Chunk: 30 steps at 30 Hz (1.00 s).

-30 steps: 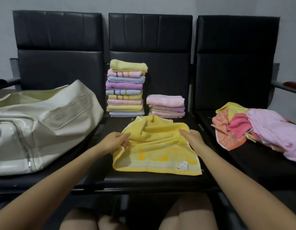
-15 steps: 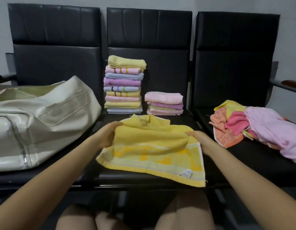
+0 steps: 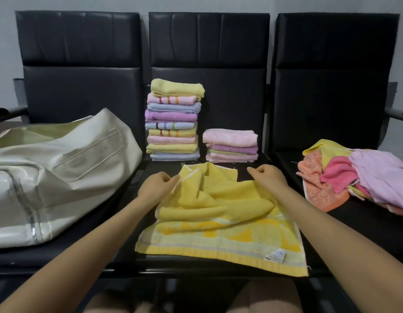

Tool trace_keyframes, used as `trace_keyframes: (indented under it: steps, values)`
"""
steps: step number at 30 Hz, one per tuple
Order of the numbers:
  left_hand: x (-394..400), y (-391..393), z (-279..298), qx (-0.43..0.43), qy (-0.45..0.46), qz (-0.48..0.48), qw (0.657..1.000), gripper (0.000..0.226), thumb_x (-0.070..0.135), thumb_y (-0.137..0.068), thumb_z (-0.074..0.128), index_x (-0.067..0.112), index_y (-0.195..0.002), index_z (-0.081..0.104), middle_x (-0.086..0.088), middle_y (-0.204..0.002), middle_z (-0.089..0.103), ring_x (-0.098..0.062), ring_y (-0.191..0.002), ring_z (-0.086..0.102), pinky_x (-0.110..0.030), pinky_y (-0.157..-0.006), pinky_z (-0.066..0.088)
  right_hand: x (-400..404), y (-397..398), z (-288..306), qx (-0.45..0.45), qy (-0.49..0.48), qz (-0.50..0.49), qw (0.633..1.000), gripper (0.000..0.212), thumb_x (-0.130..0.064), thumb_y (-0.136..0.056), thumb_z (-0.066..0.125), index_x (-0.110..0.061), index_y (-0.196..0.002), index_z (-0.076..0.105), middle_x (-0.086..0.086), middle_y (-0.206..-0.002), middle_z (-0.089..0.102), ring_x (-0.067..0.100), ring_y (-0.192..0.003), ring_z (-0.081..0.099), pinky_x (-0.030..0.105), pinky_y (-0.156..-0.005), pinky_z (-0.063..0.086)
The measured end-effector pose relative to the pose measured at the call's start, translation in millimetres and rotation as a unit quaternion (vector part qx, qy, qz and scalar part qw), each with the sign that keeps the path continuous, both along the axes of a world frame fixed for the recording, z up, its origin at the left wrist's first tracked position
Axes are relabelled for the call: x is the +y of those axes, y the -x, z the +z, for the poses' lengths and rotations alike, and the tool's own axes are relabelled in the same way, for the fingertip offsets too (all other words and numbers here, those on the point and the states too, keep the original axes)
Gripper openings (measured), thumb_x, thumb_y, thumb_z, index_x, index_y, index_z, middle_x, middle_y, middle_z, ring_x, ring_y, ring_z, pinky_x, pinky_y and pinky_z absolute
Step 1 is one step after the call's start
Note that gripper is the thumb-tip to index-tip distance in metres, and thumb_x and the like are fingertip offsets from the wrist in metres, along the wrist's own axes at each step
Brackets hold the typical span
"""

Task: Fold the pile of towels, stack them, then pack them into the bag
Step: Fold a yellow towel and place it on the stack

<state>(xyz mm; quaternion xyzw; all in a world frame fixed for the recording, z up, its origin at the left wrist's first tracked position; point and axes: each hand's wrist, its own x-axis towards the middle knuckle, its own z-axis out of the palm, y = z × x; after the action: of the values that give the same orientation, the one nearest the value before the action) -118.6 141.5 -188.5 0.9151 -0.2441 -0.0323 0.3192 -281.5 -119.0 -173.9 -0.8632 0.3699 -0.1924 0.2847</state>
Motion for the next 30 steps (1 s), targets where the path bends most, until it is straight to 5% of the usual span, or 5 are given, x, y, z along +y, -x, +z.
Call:
trace_keyframes:
  steps: [8, 16, 20, 24, 30]
  values:
    - [-57, 12, 2, -0.134, -0.120, -0.047, 0.983, 0.053, 0.072, -0.080, 0.052, 0.028, -0.107, 0.063, 0.003, -0.106, 0.053, -0.018, -0.106, 0.050, -0.034, -0.077, 0.045, 39, -34, -25, 0.167, 0.041, 0.104, 0.980, 0.067, -0.066, -0.076, 0.064, -0.024, -0.128, 0.054, -0.004, -0.124, 0.058, 0.018, -0.112, 0.057, 0.029, -0.076, 0.044]
    - [-57, 22, -4, -0.227, -0.025, -0.088, 0.970, 0.030, 0.037, -0.096, 0.050, 0.019, -0.072, 0.048, 0.006, -0.071, 0.048, -0.018, -0.074, 0.053, -0.029, -0.052, 0.028, 25, -23, -20, 0.017, -0.023, 0.094, 0.995, 0.026, -0.033, -0.087, 0.065, -0.009, -0.099, 0.068, 0.003, -0.096, 0.066, 0.023, -0.092, 0.062, 0.028, -0.067, 0.042]
    - [-40, 17, 17, -0.056, 0.270, -0.018, 0.961, 0.037, 0.033, -0.098, 0.052, 0.019, -0.064, 0.046, 0.005, -0.063, 0.047, -0.009, -0.059, 0.043, -0.025, -0.052, 0.029, 21, -12, 6, -0.166, -0.081, 0.030, 0.982, 0.024, -0.025, -0.091, 0.061, -0.002, -0.084, 0.061, 0.006, -0.077, 0.060, 0.024, -0.079, 0.057, 0.032, -0.066, 0.039]
    - [-22, -4, 39, 0.220, 0.532, 0.162, 0.801, 0.026, 0.020, -0.087, 0.048, 0.020, -0.061, 0.044, 0.005, -0.064, 0.041, -0.012, -0.064, 0.036, -0.029, -0.058, 0.030, 22, 3, 30, -0.315, -0.082, 0.024, 0.945, 0.026, -0.021, -0.093, 0.059, 0.003, -0.083, 0.056, 0.001, -0.071, 0.050, 0.014, -0.069, 0.047, 0.030, -0.062, 0.037]
    - [5, -14, 3, 0.282, 0.390, 0.195, 0.855, 0.018, 0.024, -0.095, 0.046, 0.014, -0.085, 0.057, -0.009, -0.090, 0.056, -0.020, -0.079, 0.050, -0.034, -0.077, 0.040, 63, 18, 6, -0.100, -0.047, 0.281, 0.953, 0.028, -0.022, -0.090, 0.067, -0.011, -0.066, 0.055, -0.005, -0.065, 0.043, 0.002, -0.058, 0.038, 0.024, -0.060, 0.033]
